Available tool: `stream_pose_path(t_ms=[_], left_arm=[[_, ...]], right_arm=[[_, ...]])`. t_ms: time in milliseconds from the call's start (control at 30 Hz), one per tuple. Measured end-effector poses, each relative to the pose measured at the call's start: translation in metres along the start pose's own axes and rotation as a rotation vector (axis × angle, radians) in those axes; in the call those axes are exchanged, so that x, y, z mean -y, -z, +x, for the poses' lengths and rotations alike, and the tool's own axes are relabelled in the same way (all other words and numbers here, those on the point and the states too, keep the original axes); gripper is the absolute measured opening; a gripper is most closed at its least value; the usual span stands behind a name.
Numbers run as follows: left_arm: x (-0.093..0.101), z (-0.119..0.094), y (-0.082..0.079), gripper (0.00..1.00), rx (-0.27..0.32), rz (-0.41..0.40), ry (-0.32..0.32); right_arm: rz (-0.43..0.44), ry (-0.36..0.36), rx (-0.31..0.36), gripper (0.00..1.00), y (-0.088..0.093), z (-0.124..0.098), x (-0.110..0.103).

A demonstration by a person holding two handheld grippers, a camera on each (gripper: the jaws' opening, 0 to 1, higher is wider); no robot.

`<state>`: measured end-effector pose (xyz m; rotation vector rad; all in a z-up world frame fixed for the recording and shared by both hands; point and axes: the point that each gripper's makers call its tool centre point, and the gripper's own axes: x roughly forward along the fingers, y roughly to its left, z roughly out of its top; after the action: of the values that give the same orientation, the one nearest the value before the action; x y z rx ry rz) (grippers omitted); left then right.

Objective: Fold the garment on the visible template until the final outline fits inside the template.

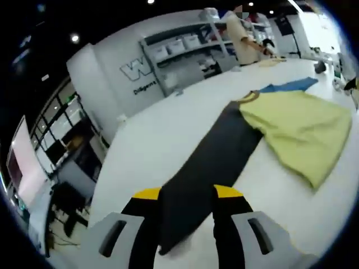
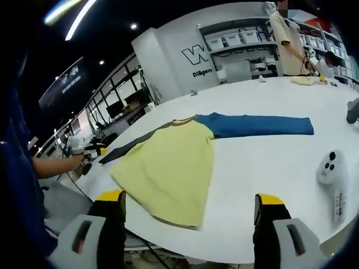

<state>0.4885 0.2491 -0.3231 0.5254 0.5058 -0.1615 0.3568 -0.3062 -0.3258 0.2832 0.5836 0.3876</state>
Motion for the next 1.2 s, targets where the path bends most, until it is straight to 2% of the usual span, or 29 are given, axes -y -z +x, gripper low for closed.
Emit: stream_pose_path(t_ms=[133,167,233,300,400,433,467,600,667,700,800,1033,1200], left_arm=[[-0.007,-0.007,0.025,0.38,-0.053,0.035,-0.001],[-0.011,-0.008,0.036,0.38,-0.079,0.067,0.0],[-0.011,-0.012,0.043,0.38,-0.104,0.074,0.01],[-0.013,-0.007,0.057,0.38,-0.141,0.1,0.022],[-0.014,0.002,0.07,0.36,-0.181,0.191,0.039],[-0.014,0.004,0.072,0.32,-0.185,0.211,0.047],[-0.018,0.009,0.073,0.29,-0.159,0.2,0.031],[-0.023,0.01,0.065,0.22,-0.154,0.291,0.04],[-0.021,0.013,0.064,0.14,-0.149,0.337,0.065],[-0.02,0.015,0.064,0.06,-0.15,0.358,0.079],[-0.022,0.019,0.064,0.07,-0.158,0.359,0.079],[-0.045,0.029,0.071,0.07,-0.186,0.342,0.054],[-0.048,0.032,0.078,0.08,-0.209,0.321,0.064]], right_arm=[[0.002,-0.006,0.007,0.95,-0.001,0.002,-0.003],[0.003,-0.007,0.009,0.95,-0.002,0.002,-0.004],[0.005,-0.01,0.013,0.95,-0.003,0.002,-0.008],[0.005,-0.012,0.015,0.95,-0.003,0.002,-0.01],[0.003,-0.012,0.014,0.95,-0.002,0.002,-0.011],[0.002,-0.011,0.012,0.95,-0.002,0.001,-0.012],[0.0,-0.01,0.012,0.95,-0.002,0.0,-0.013],[-0.003,0.002,0.019,0.95,-0.004,-0.005,-0.014],[0.002,0.008,0.023,0.95,-0.002,-0.005,-0.012],[0.006,0.012,0.026,0.95,-0.003,-0.006,-0.012],[0.016,0.019,0.034,0.95,-0.003,-0.008,-0.011],[0.021,0.03,0.044,0.94,-0.006,-0.011,-0.011],[0.021,0.03,0.046,0.94,-0.006,-0.01,-0.011]])
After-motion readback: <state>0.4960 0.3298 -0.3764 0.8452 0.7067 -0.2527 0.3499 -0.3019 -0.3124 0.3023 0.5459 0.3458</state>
